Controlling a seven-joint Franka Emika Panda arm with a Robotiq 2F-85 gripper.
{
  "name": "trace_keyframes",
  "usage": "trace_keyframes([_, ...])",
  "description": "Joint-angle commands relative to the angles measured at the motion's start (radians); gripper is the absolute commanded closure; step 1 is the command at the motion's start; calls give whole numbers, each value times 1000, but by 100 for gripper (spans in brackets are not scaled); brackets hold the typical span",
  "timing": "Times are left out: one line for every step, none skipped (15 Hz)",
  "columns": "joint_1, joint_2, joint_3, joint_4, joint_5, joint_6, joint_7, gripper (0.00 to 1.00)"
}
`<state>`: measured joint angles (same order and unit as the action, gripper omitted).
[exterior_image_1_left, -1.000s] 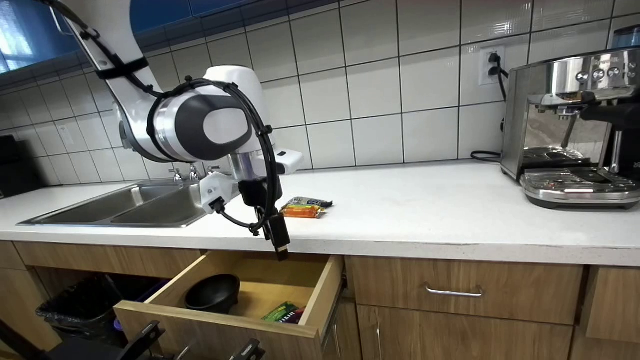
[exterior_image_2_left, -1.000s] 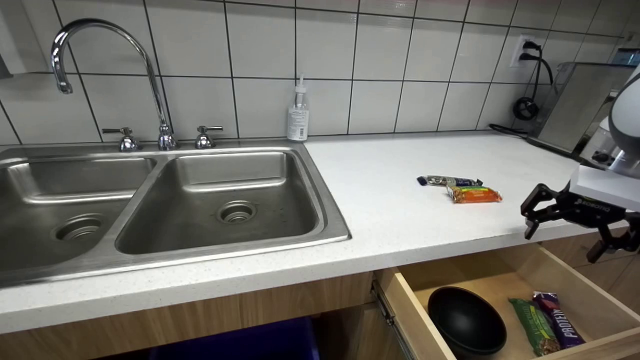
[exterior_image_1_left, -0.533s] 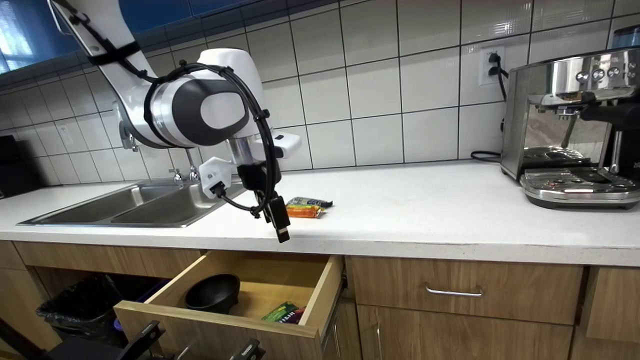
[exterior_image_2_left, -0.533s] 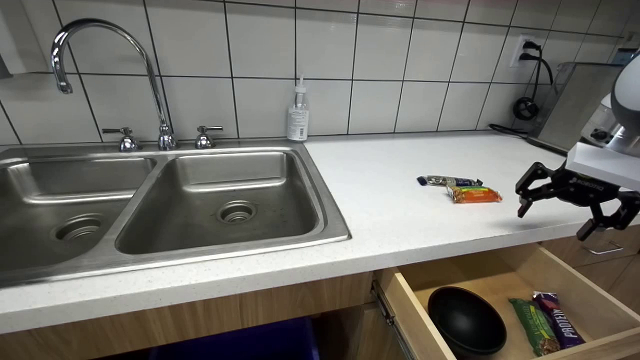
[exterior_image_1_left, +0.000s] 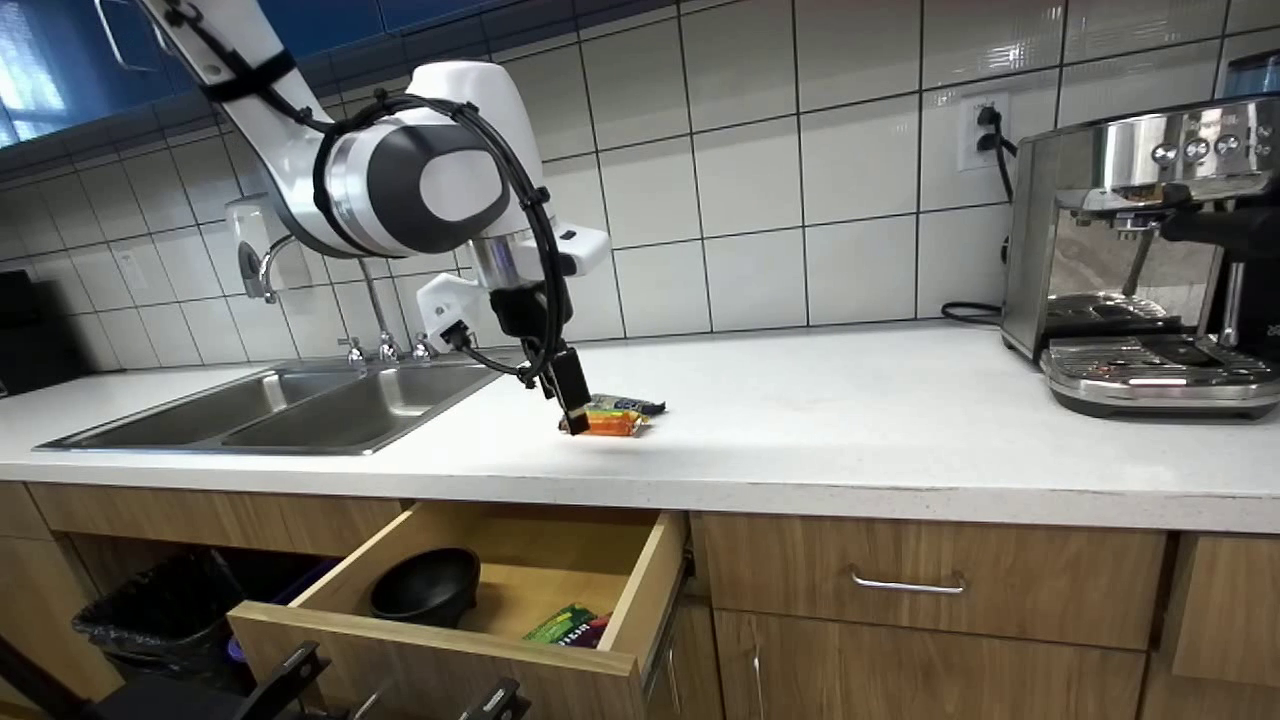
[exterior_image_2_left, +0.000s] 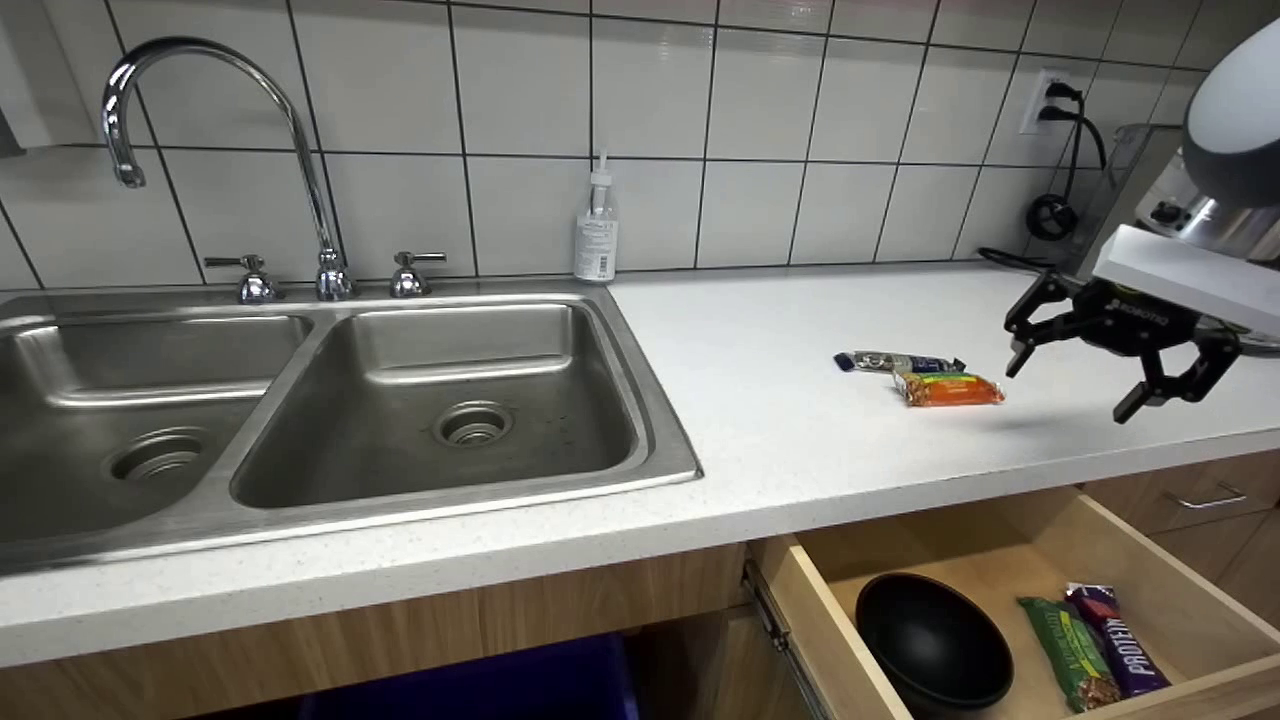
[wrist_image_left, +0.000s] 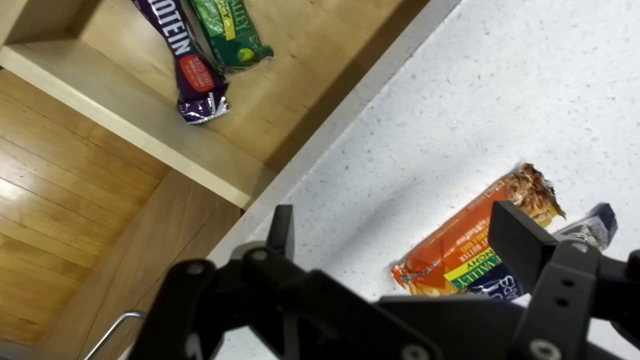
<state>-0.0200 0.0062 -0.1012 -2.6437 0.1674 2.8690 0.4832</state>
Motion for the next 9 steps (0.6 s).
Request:
trace_keyframes([-9,29,22,92,45,-68,-23,0])
trace_keyframes([-9,41,23,115,50,-78,-22,0])
trace_keyframes([-9,57,25,139,53,-88,-18,0])
trace_keyframes([-8,72,26,159,52,-93,-8,0])
trace_keyframes([-7,91,26,184,52,-104,-5,0])
trace_keyframes([-6,109,25,207,50,-111,0,0])
trace_keyframes([-4,131,24,232,45,-121,8,0])
trace_keyframes([-2,151,22,254,44,-128,12,0])
trace_keyframes([1,174,20,280,38,-139,20,0])
